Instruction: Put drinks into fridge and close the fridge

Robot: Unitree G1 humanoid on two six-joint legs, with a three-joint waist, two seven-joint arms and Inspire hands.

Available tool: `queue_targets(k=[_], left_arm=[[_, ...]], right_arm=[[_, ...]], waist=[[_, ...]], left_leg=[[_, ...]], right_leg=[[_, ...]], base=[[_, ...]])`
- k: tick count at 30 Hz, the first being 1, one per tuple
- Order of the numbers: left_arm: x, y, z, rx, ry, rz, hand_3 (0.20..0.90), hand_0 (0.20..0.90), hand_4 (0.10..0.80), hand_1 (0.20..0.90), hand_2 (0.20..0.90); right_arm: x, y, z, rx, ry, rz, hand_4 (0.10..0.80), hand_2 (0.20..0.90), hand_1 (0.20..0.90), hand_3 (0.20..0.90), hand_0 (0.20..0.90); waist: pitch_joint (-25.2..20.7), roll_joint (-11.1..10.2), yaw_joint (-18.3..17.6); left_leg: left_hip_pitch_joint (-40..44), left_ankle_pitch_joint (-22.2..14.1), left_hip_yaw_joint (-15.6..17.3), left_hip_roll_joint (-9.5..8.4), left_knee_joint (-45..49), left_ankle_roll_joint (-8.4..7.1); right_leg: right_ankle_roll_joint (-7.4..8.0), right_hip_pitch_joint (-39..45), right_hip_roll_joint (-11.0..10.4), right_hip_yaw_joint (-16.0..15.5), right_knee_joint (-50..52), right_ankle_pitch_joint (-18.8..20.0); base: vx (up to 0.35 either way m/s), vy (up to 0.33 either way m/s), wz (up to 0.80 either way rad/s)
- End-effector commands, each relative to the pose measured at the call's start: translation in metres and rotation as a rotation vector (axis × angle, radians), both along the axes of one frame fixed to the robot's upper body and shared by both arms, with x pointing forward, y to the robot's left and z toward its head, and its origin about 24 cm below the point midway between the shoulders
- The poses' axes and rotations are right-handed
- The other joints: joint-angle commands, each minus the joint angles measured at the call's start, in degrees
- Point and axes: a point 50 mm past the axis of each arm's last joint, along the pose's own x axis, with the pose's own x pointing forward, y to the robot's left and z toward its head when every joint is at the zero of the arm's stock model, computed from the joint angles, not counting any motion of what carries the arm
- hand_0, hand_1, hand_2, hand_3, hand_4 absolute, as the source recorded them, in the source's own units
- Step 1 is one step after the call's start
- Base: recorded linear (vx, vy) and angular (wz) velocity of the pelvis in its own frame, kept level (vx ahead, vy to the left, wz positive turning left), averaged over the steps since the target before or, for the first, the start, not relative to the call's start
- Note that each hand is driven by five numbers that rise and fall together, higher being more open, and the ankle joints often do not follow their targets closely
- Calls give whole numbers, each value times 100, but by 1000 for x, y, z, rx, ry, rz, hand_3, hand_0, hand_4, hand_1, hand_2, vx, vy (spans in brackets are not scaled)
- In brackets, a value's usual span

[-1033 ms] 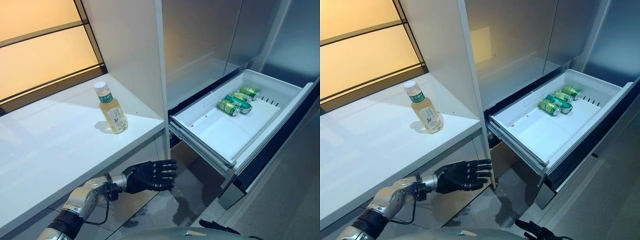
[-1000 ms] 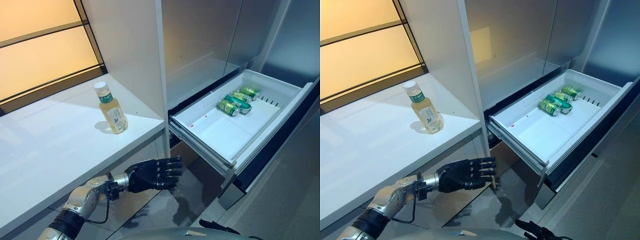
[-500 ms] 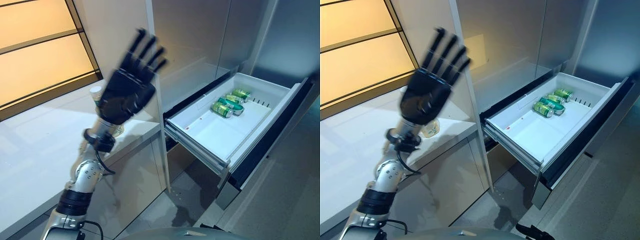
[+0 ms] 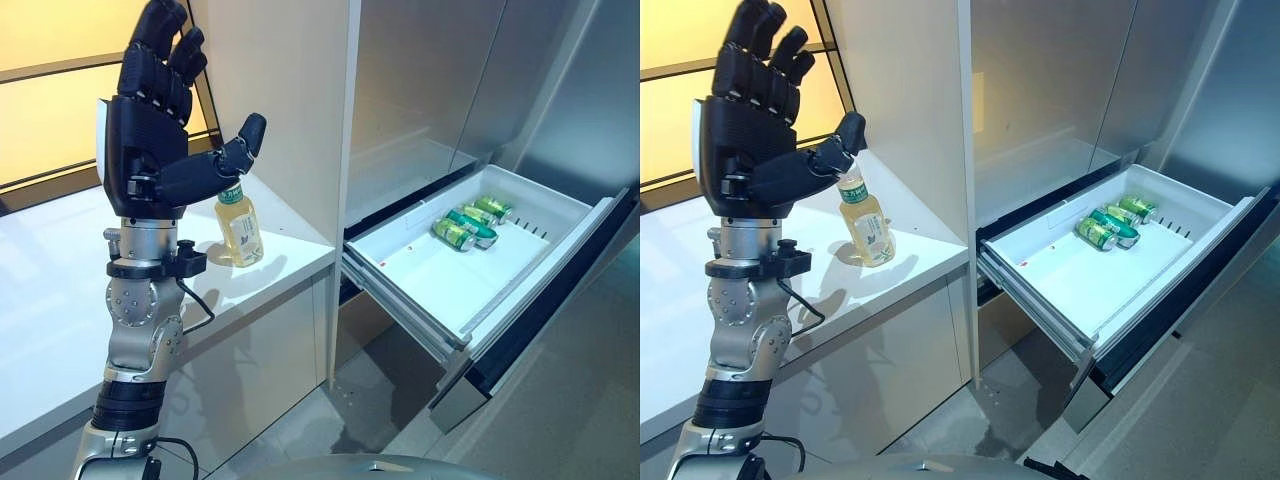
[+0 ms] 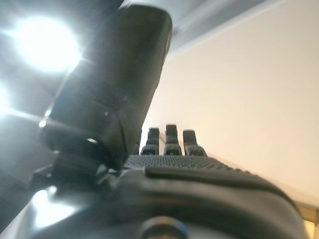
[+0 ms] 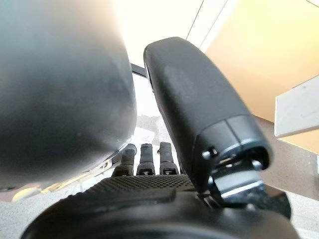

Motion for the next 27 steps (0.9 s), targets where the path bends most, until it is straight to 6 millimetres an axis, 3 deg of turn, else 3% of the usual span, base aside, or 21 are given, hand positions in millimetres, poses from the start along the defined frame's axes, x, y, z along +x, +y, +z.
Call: queue_targets(k=[1, 11, 27], left_arm=[[7, 5, 24, 41, -109, 107, 900, 900, 800, 900, 900], [25, 16, -6, 18, 66, 188, 900, 900, 800, 900, 900], [38, 25, -40, -4, 242, 238, 900, 900, 800, 900, 900]], right_arm=[[20, 17, -1, 41, -34, 17, 800, 900, 900, 900, 900], [22, 12, 0, 34, -27, 44, 800, 900, 900, 900, 900], [24, 9, 1, 31, -18, 64, 800, 900, 900, 900, 900]], waist=[[-129, -60, -75], [-123, -52, -138], [-114, -28, -211]], left_leg=[[21, -482, 26, -175, 35, 159], [46, -473, 79, -170, 35, 151], [76, -469, 172, -163, 35, 147]], right_leg=[[228, 94, -79, -47, 75, -47], [245, 90, -69, 29, 87, -36], [246, 90, -60, 95, 101, -30]], base=[[0, 0, 0], [2, 3, -1], [1, 2, 0]])
